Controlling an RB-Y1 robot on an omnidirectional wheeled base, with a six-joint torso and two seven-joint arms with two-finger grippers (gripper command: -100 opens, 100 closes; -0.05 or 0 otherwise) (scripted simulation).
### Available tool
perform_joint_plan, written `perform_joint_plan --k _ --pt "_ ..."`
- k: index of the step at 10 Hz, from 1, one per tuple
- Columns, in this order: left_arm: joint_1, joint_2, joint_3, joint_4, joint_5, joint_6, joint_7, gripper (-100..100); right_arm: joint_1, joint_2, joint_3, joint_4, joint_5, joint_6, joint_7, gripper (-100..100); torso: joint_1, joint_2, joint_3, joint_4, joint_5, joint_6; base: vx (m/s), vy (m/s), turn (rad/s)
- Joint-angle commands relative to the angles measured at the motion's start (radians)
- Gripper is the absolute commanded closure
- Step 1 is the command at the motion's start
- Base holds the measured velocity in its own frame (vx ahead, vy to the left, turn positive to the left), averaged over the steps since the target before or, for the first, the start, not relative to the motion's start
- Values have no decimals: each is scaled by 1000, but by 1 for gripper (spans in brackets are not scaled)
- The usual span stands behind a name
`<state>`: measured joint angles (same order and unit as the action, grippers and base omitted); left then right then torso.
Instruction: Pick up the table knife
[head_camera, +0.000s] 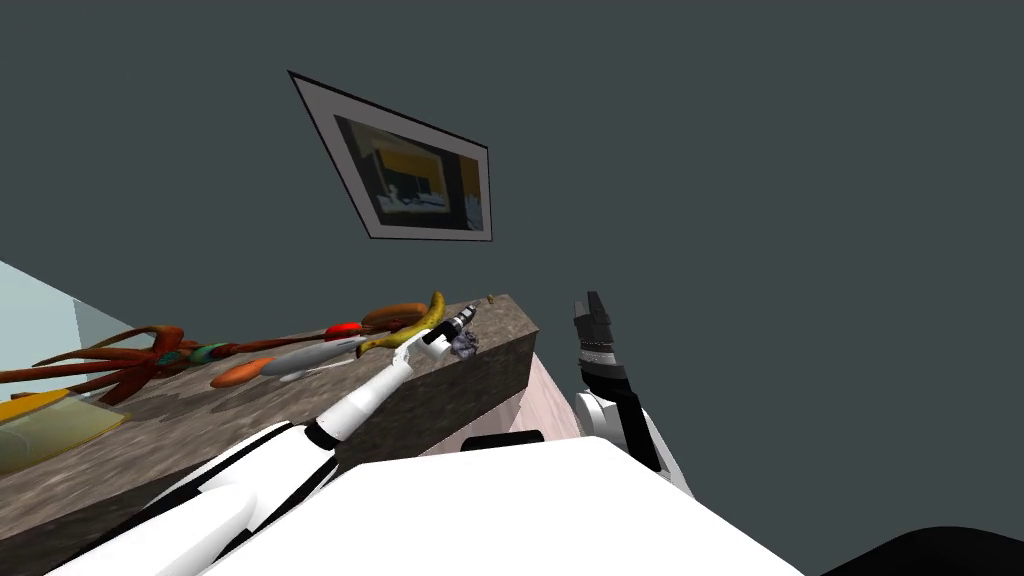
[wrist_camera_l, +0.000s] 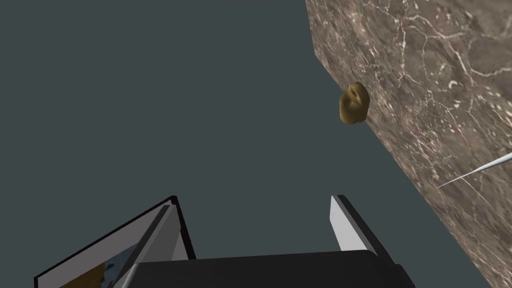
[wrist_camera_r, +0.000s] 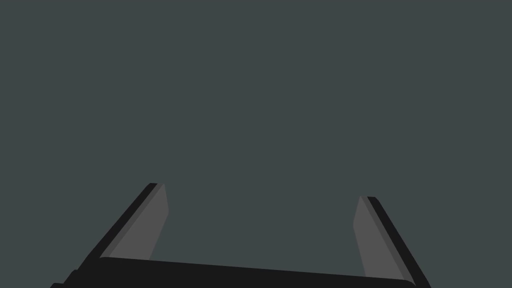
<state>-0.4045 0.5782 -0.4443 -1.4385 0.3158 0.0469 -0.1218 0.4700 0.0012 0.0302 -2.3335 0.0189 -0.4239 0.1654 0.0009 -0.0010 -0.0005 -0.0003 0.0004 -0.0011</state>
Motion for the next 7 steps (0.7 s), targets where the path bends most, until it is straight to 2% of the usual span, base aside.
perform_joint_plan --k 1,2,3,4,5,6,7 --pt "-49 19 -30 50 15 50 -28 -100 0 0 0 0 0 0 0 0 0 0 0 0 0 0 -3 1 -83" --pt "-49 19 -30 56 15 57 -28 -100 0 0 0 0 0 0 0 0 0 0 0 0 0 0 -1 1 -61" --pt "-89 36 -56 99 27 97 -51 -100 0 0 0 0 0 0 0 0 0 0 0 0 0 0 4 -4 -107" --pt "-89 36 -56 106 27 102 -51 -100 0 0 0 0 0 0 0 0 -1 -1 0 0 0 0 5 -1 -49" --pt "-127 51 -83 152 38 140 -75 -100 0 0 0 0 0 0 0 0 0 -1 0 0 0 0 7 -4 -79" --pt "-127 51 -83 156 38 147 -75 -100 0 0 0 0 0 0 0 0 0 -1 0 0 0 0 9 -4 -52" --pt "-162 65 -109 199 47 189 -98 -100 0 0 0 0 0 0 0 0 -1 -1 -1 0 0 0 16 -10 -105"
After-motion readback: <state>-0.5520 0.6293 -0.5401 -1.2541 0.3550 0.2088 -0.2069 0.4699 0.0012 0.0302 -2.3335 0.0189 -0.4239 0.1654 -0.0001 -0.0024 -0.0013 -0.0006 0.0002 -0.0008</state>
